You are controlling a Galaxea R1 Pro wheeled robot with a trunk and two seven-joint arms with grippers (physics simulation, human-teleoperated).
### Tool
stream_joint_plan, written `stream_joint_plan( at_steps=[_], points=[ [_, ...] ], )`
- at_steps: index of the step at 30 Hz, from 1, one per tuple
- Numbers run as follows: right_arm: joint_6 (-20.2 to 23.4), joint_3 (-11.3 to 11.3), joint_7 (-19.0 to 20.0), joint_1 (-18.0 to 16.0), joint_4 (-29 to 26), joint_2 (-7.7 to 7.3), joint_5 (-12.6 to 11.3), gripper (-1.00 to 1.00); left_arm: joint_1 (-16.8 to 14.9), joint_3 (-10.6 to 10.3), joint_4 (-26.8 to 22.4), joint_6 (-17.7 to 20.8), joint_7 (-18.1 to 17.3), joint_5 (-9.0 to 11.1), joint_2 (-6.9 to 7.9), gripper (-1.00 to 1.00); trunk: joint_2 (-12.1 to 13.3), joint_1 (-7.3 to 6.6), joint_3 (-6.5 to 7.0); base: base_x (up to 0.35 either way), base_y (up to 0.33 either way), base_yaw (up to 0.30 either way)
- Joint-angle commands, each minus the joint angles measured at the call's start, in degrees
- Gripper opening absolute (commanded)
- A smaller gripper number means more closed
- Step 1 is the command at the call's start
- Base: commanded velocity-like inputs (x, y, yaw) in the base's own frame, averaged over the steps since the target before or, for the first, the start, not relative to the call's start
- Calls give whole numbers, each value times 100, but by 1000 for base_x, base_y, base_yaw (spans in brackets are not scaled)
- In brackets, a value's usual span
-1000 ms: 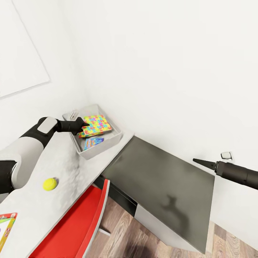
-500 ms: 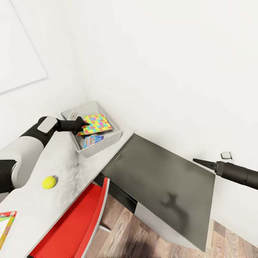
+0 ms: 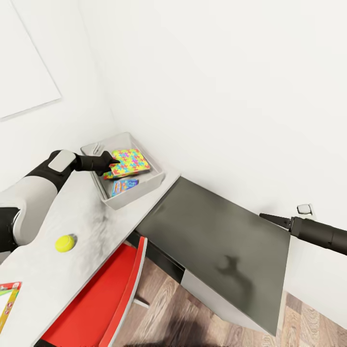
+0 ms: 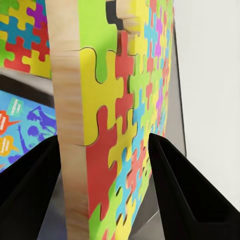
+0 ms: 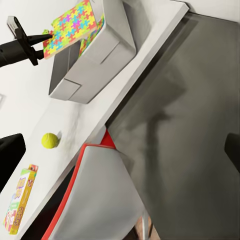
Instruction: Put all the toys in the child's room - the three board games (two on the bed and one on the table), the two jigsaw puzzles on the table, and the tennis ball on the table - inside the toy box on the table in the child's room.
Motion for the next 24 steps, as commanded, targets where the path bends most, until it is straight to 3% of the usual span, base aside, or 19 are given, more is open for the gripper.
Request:
stream_joint_plan(
  at_steps=[1, 24],
  points=[
    [25, -5, 33, -5, -1, -1, 23, 100, -17, -40, 8, 3, -45, -28, 8, -100, -10, 3, -19, 0, 0, 0],
    [25, -5, 33, -5, -1, -1, 23, 100, -111, -43, 32, 4, -43, -31, 10, -100, -10, 3, -233, 0, 0, 0]
  ],
)
